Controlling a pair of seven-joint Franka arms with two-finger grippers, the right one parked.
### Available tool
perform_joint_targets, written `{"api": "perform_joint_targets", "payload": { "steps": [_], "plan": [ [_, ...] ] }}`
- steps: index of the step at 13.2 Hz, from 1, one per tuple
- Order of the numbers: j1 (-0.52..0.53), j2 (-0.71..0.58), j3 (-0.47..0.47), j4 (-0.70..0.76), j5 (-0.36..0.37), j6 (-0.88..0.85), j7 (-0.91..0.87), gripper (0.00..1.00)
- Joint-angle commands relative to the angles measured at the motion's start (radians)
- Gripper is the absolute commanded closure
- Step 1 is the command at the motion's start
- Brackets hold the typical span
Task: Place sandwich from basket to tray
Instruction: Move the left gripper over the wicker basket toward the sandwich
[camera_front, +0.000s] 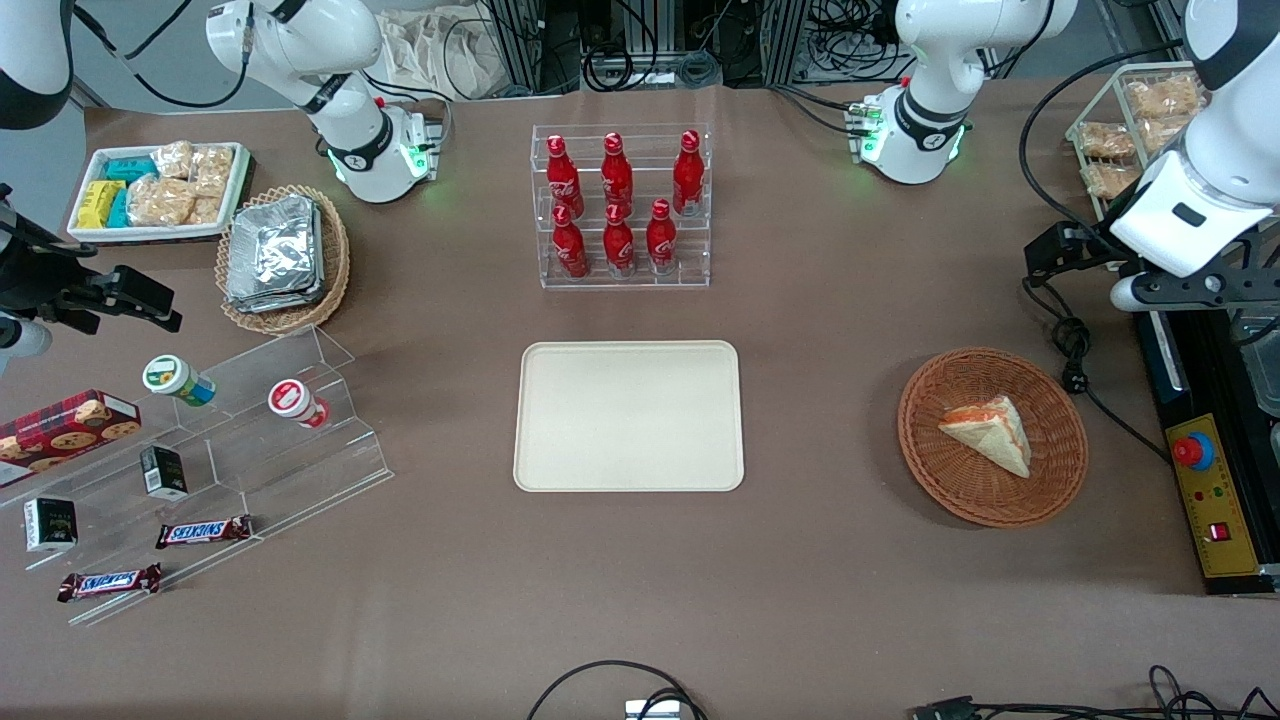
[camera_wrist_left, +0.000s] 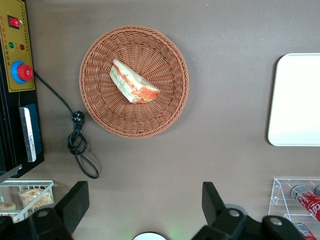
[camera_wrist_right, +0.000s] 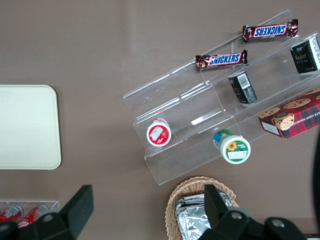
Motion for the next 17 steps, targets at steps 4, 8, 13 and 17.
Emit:
{"api": "perform_joint_targets", "payload": {
  "steps": [4,8,13,17],
  "plan": [
    [-0.003,0.018,0.023,0.020,-0.002,-0.006,0.020,0.00],
    [-0.003,0.085,0.090,-0.003,-0.010,0.034,-0.057,0.00],
    [-0.005,0.213,0.127,-0.058,-0.045,0.263,-0.496,0.00],
    [-0.003,0.243,0.139,-0.283,-0.036,0.589,-0.694,0.00]
  ]
}}
